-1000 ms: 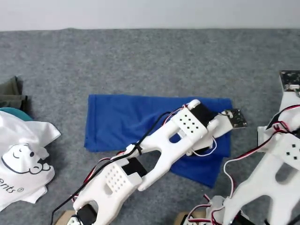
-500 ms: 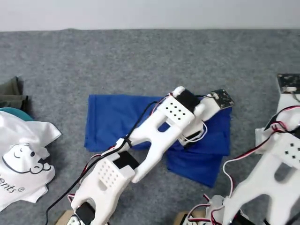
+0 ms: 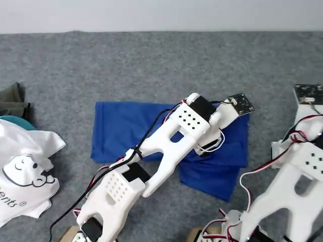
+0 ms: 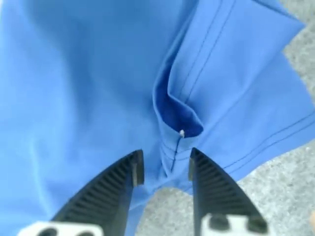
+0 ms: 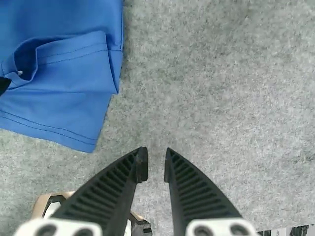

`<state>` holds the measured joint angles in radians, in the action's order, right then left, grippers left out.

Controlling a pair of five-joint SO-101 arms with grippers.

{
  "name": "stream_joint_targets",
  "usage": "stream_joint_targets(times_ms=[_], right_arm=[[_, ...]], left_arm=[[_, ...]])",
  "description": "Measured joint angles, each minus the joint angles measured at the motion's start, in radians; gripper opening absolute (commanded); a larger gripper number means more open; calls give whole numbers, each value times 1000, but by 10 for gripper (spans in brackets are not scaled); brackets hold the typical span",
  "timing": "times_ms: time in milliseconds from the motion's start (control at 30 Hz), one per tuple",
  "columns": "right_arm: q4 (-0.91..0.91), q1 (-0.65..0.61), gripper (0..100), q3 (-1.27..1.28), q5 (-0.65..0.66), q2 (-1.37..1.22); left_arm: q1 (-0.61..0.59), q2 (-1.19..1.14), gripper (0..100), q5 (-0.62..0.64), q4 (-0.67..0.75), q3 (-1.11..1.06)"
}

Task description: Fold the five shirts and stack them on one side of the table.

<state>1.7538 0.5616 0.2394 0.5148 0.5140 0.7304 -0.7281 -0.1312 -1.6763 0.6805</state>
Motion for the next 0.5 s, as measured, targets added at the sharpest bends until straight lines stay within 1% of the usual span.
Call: stream_joint_targets(times_ms=[200, 367, 500], right_arm=[[0, 0, 69, 0, 0, 0], [0, 0, 69, 0, 0, 0], [0, 0, 69, 0, 0, 0]], left_arm=[[0, -80, 88, 0, 9, -3], [0, -98, 6, 0, 9, -3], [-9, -98, 5, -32, 9, -2]])
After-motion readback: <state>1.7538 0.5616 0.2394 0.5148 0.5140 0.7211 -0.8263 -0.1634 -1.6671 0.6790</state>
